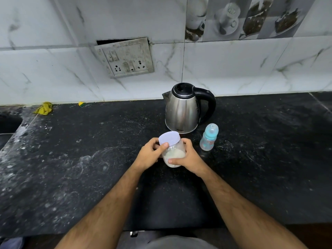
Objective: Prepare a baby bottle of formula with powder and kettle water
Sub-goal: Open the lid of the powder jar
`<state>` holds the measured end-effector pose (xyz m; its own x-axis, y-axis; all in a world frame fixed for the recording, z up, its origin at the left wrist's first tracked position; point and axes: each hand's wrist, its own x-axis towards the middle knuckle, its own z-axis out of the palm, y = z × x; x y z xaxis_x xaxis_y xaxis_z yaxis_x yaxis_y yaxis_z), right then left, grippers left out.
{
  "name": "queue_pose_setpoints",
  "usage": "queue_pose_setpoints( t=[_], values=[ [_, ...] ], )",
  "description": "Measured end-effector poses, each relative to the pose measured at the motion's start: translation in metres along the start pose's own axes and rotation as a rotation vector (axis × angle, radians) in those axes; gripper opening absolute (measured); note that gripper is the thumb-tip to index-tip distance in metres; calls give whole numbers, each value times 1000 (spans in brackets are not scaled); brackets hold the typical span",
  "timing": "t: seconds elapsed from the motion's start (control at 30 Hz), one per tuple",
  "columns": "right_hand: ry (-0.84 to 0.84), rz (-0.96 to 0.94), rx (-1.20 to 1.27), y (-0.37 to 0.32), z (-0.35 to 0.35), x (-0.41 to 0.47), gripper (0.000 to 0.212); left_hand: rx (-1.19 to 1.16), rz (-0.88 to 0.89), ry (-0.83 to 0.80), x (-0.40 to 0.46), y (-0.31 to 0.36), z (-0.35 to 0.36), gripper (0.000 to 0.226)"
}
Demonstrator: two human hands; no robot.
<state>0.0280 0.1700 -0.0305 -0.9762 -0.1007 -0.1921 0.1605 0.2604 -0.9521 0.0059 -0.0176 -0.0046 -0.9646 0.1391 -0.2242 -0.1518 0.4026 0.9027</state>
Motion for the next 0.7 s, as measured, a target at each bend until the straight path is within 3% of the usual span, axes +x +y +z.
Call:
queue_pose_setpoints(
  t=[0.07,0.17,0.3,0.4,0.53,0.7],
  values=[
    [-2,18,43,0,-1,-5,89,-10,24,-3,0,1,-4,32],
    [-60,43,107,0,-3,-12,86,-150,7,-133,0,9,-14,74],
    [-151,45,123,-8,-5,-22,73,-174,21,-304,4,23,-19,96],
    [-174,42,172,-16,-3,-27,82,-199,41,-281,2,35,-11,94],
    [-236,-41,142,-22,1,-34,74,-261,56,-179,2,49,-1,90],
    [-131,-147,81,-31,2,-35,65,-262,68,-122,1,62,7,84]
  ],
)
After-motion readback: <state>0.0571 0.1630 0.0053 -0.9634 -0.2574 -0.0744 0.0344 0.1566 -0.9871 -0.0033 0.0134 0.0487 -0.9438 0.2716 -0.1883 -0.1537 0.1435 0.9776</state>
